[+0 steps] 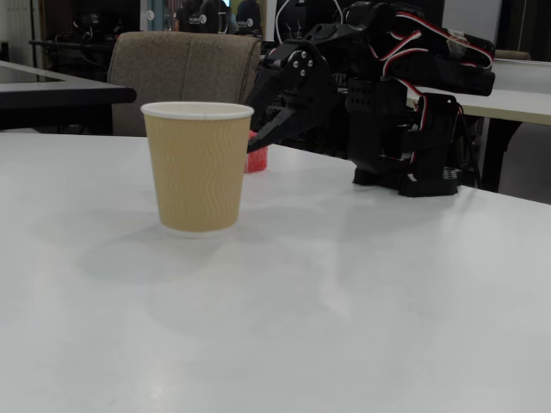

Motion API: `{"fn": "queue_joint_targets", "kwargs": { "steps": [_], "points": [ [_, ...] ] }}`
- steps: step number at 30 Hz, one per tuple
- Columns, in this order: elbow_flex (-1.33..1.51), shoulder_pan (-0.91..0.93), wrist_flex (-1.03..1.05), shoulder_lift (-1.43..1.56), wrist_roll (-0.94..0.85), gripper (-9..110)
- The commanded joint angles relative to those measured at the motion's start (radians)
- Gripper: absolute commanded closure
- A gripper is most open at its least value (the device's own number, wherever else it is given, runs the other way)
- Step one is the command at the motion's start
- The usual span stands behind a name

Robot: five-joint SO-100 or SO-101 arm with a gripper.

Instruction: Grasp a red cube and put it in the cup.

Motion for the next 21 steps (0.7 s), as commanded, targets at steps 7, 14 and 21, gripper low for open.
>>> {"fn": "queue_joint_targets", "kwargs": {
  "steps": [7, 14, 21],
  "points": [
    [0.072, -0.008, 0.002, 0.014, -0.005, 101],
    [0.072, -0.009, 0.002, 0.014, -0.005, 101],
    [0.072, -0.011, 0.005, 0.014, -0.005, 101]
  ]
}}
